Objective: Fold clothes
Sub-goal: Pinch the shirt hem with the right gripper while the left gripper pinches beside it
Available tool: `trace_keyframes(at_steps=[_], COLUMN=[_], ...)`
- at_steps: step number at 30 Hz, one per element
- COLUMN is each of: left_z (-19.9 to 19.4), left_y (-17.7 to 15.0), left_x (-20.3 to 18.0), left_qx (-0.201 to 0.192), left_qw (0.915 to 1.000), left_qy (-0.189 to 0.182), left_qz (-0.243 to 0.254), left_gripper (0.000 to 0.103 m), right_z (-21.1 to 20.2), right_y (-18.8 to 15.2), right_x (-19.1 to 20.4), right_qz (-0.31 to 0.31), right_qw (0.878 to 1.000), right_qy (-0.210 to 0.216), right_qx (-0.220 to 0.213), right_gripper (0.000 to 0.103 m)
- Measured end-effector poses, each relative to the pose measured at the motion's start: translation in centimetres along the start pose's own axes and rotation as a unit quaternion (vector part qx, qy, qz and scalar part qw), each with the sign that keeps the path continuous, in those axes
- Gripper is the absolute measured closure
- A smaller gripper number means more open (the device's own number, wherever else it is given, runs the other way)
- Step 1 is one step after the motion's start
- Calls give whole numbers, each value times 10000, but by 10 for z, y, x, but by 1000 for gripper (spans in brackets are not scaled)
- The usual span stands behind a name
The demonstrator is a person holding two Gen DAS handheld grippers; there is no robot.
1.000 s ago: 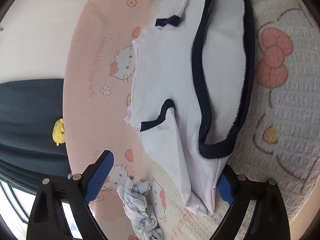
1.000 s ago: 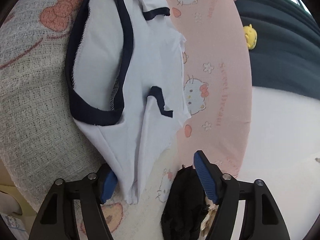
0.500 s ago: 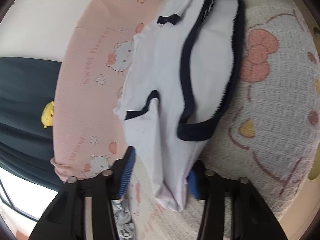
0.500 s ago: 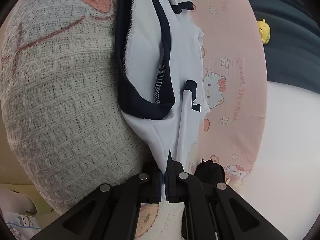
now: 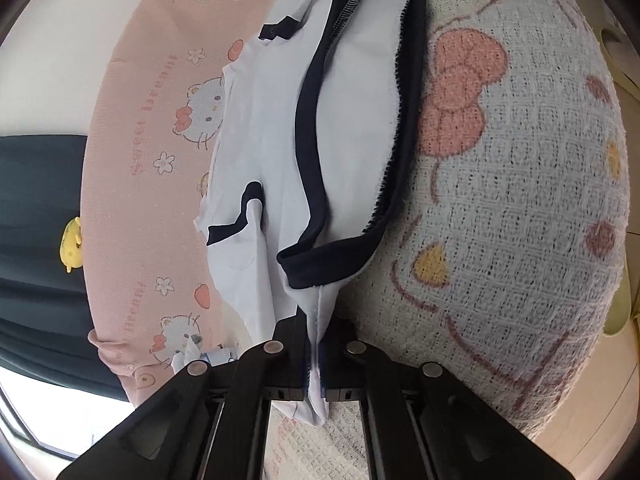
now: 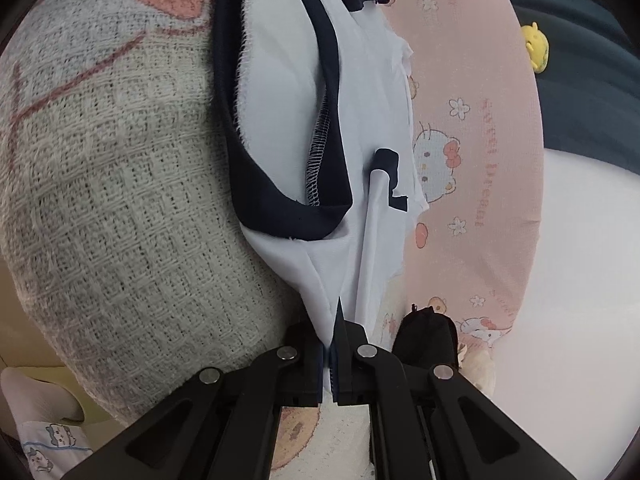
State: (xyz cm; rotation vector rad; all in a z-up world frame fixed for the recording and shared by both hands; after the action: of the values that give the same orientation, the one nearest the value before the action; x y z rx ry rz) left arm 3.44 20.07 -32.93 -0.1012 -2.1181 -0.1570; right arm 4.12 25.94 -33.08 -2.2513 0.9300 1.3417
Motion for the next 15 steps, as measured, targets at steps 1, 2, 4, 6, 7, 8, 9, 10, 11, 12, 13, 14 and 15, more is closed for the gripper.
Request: trace_keyframes(at_steps=[1, 2, 4, 6, 7, 8, 9, 10, 11, 12, 13, 14, 15], left_z=[1, 1, 2, 4, 6, 8, 10, 12, 15, 17, 20, 22, 24], left_y=[1, 2, 3, 4, 4, 3, 3, 2, 1, 0, -2, -3, -4], left_x=[2, 3, 8, 15, 20, 26, 32, 38, 44, 49, 54, 58, 59], left_qx=[47, 95, 187, 271, 307, 349, 390, 430, 465, 499, 529, 558, 580], left_qw=[10000, 9999, 9991, 9974, 9958, 9930, 9894, 9852, 9799, 9739, 9680, 9625, 9591], left_qy=[-57, -114, -257, -485, -644, -840, -1036, -1231, -1415, -1598, -1743, -1863, -1946], left_qz=[-43, -87, -269, -463, -576, -756, -935, -1114, -1325, -1534, -1726, -1893, -1974], left_gripper=[103, 103, 103, 103, 103, 103, 103, 103, 103, 103, 102, 102, 102], right_z=[1, 2, 3, 4, 4, 5, 5, 4, 5, 8, 10, 14, 18], right_y=[0, 0, 0, -2, -3, -3, -4, -4, -4, -5, -6, -8, -11], right_x=[-4, -6, -9, -13, -16, -20, -24, -29, -35, -42, -50, -56, -63], right_qz=[116, 222, 425, 580, 657, 761, 904, 1059, 1238, 1454, 1684, 1932, 2190], right_qw=[9999, 9996, 9985, 9970, 9960, 9943, 9916, 9881, 9832, 9763, 9680, 9579, 9463], right_qy=[103, 191, 348, 512, 609, 741, 921, 1117, 1341, 1595, 1855, 2112, 2365], right_qx=[17, 23, 19, 13, 15, 25, 44, 67, 96, 135, 176, 218, 259], right_gripper=[97, 97, 97, 97, 97, 97, 97, 97, 97, 97, 97, 97, 97])
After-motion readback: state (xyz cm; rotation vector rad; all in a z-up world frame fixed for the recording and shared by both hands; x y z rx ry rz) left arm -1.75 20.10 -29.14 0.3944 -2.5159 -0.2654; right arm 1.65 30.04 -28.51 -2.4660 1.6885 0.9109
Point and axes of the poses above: each gripper's, at about its wrist camera, not at the fingertips, and z roughly the way its jaws point, x to its left, y to its top, the point moved 3 cm from there along z, roughly the way its jaws point, and after that the axes turned 4 degrees about -x, right-handed, at the moved point
